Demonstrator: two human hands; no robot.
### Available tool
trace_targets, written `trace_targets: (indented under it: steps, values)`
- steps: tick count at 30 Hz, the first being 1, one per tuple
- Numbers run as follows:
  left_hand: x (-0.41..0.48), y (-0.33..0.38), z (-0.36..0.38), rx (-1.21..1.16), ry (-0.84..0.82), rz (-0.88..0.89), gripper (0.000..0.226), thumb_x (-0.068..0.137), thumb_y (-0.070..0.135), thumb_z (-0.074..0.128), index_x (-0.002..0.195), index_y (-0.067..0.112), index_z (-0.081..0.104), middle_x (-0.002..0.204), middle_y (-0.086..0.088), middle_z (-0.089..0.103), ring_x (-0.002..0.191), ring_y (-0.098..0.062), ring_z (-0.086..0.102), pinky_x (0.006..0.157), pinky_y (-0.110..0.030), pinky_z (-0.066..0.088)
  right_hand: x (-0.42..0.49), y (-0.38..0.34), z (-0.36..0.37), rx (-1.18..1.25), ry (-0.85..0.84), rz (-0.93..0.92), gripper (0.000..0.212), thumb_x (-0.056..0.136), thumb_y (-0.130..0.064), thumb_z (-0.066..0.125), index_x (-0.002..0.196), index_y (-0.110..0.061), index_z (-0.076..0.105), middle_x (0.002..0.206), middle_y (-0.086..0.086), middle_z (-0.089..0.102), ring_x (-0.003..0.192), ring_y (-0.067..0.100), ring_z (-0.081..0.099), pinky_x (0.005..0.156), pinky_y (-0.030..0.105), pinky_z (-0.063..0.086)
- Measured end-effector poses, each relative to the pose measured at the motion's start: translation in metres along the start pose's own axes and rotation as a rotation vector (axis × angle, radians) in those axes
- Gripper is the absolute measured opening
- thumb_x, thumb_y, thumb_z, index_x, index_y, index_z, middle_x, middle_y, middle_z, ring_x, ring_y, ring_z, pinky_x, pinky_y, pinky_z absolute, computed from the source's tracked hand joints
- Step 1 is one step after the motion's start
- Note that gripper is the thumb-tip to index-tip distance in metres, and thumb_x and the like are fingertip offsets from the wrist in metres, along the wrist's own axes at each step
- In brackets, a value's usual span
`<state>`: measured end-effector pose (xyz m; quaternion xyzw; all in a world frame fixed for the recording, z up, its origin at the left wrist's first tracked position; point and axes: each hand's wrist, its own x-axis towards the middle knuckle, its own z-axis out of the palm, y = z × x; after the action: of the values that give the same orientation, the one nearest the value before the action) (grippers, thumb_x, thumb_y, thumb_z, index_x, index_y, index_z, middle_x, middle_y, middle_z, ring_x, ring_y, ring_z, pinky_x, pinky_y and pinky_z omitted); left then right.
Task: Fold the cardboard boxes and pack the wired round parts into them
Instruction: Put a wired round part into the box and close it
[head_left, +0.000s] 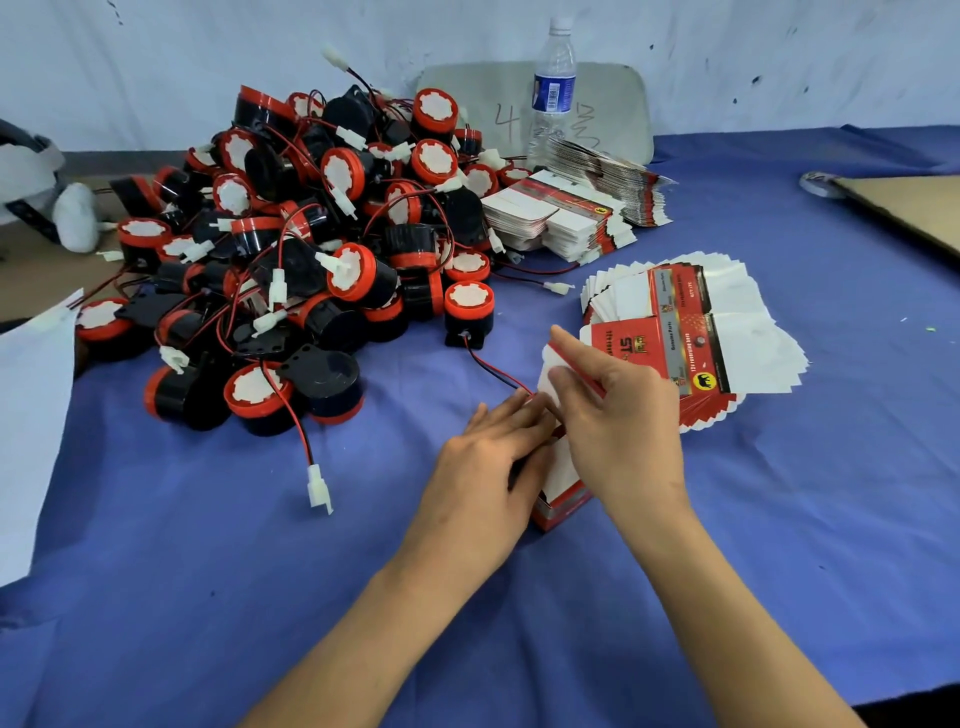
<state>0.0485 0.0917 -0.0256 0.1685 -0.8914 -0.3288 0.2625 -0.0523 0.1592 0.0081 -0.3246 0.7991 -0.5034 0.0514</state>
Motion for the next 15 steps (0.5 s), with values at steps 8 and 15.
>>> trace_targets:
  steps: [8,15]
  values:
    - [-0.005,-0.001,0.005,-0.031,0.162,0.018,0.025,0.083,0.004,0.057,0.102,0.009,0.072,0.117,0.010,0.065,0.103,-0.007,0.057,0.088,-0.025,0.045,-0.020,0.008,0.008,0.029,-0.144,-0.139,0.033,0.095,-0.014,0.058,0.125,-0.026,0.065,0.100,-0.008,0.074,0.073,-0.006,0.060,0.070,0.013,0.049]
    - [-0.008,-0.006,0.003,-0.630,0.142,-0.401,0.042,0.076,0.011,0.069,0.114,0.020,0.054,0.114,0.003,0.063,0.110,-0.011,0.060,0.095,-0.027,0.049,-0.031,0.022,0.008,0.038,-0.206,-0.237,0.038,0.096,-0.022,0.058,0.126,-0.044,0.056,0.135,-0.018,0.055,0.127,-0.005,0.047,0.103,0.029,0.045]
